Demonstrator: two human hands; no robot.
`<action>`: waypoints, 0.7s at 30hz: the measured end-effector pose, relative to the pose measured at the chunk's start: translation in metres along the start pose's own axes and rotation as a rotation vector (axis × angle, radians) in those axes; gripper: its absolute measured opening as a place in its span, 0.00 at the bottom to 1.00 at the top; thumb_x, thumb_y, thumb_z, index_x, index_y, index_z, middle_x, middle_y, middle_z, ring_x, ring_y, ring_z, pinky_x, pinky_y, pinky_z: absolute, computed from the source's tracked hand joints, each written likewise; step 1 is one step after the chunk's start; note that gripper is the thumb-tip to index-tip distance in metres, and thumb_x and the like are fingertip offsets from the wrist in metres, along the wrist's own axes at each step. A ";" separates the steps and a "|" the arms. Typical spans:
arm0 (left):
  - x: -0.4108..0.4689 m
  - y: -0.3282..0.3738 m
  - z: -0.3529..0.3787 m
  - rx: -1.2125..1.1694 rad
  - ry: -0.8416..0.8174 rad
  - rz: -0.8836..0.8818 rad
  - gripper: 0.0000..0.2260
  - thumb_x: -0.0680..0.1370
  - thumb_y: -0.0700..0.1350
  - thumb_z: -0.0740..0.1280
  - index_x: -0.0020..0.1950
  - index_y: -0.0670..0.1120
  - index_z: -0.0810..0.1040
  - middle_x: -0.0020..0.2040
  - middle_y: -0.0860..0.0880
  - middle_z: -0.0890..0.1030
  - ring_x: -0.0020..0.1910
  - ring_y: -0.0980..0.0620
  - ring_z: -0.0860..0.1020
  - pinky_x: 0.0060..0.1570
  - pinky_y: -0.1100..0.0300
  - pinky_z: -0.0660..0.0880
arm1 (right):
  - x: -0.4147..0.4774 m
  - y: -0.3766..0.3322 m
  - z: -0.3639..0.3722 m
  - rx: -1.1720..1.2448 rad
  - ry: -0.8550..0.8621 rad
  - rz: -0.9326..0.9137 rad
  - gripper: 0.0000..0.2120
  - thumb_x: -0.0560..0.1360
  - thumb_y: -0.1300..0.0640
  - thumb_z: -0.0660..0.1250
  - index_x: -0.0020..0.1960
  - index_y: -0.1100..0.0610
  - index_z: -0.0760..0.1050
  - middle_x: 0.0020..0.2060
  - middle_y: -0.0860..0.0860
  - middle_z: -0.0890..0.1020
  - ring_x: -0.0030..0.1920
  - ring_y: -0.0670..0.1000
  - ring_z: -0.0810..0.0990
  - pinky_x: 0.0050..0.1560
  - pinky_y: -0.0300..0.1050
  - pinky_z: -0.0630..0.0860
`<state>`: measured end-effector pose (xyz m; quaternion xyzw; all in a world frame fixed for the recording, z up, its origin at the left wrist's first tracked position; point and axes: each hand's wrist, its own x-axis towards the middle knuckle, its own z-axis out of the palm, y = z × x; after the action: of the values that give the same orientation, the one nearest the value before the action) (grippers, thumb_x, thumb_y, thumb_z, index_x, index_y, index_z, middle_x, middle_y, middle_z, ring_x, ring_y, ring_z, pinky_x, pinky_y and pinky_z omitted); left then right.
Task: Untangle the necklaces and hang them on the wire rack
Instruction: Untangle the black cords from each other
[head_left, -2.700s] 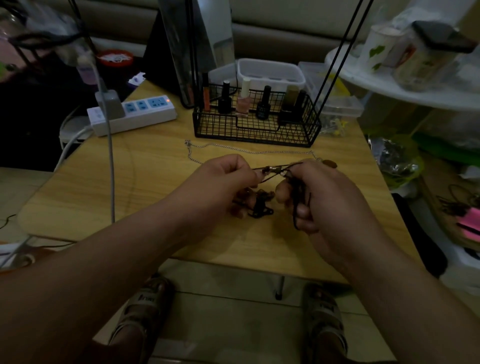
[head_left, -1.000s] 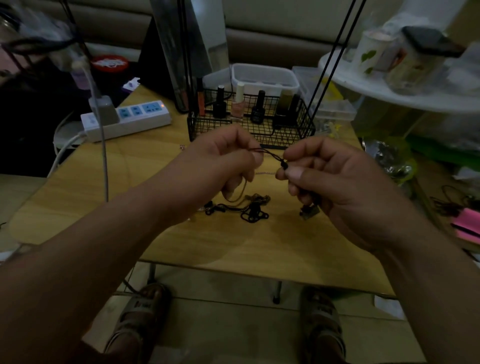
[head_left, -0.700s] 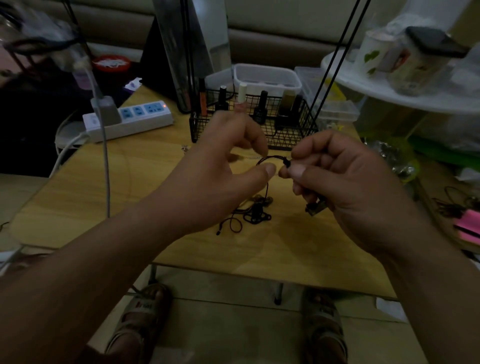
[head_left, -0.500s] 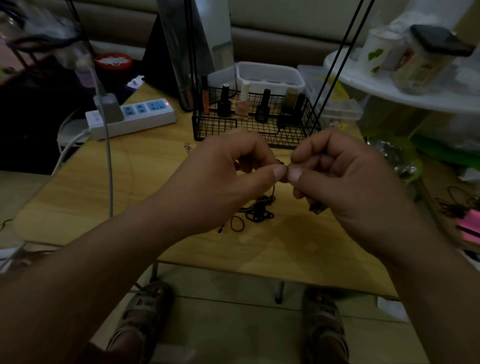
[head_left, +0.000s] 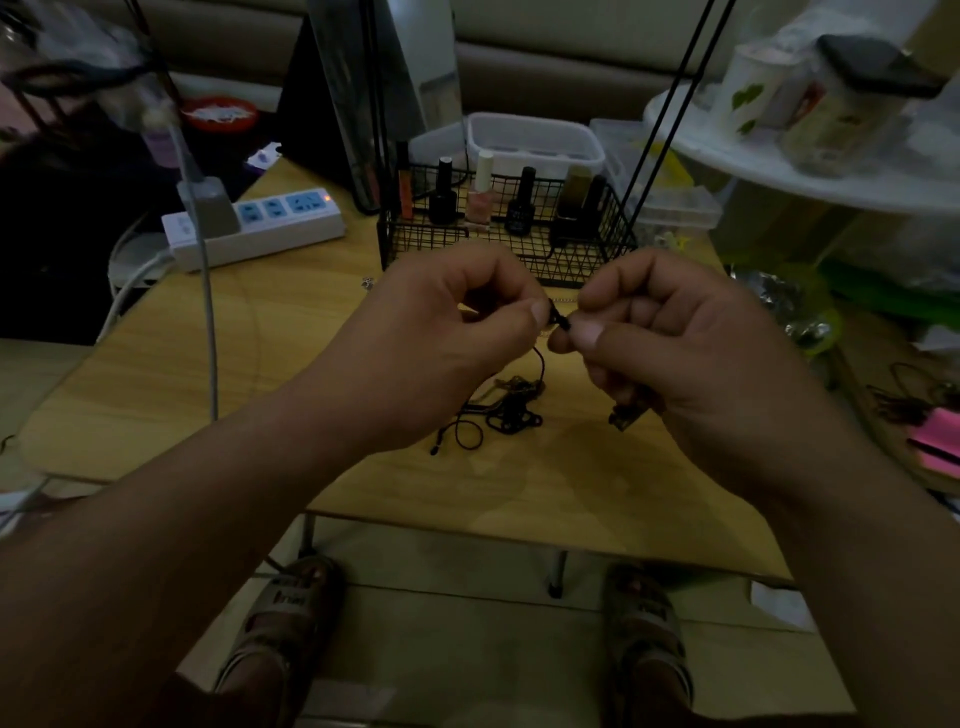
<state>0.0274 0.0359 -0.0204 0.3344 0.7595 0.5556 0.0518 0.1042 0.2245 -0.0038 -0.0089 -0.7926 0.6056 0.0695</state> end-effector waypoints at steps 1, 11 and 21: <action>0.000 0.000 0.000 -0.010 0.014 -0.010 0.05 0.81 0.40 0.69 0.46 0.46 0.81 0.39 0.54 0.79 0.38 0.62 0.75 0.39 0.71 0.72 | 0.001 0.000 -0.001 0.039 -0.007 0.021 0.07 0.78 0.65 0.70 0.53 0.57 0.76 0.42 0.55 0.87 0.35 0.48 0.79 0.33 0.41 0.74; -0.001 0.002 0.006 -0.065 0.056 -0.076 0.04 0.79 0.42 0.71 0.43 0.47 0.82 0.42 0.40 0.81 0.36 0.50 0.74 0.35 0.61 0.72 | -0.003 0.004 0.007 -0.195 0.040 -0.103 0.02 0.77 0.57 0.73 0.47 0.52 0.81 0.35 0.47 0.82 0.33 0.42 0.78 0.33 0.33 0.73; 0.000 -0.002 0.009 -0.051 0.039 -0.076 0.03 0.80 0.44 0.71 0.46 0.47 0.83 0.38 0.50 0.80 0.34 0.62 0.74 0.34 0.68 0.71 | -0.004 0.007 0.011 -0.282 0.163 -0.194 0.04 0.78 0.57 0.70 0.45 0.51 0.82 0.37 0.51 0.84 0.35 0.52 0.81 0.32 0.51 0.79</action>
<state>0.0304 0.0429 -0.0251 0.2930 0.7580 0.5789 0.0665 0.1064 0.2156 -0.0137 0.0087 -0.8585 0.4763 0.1897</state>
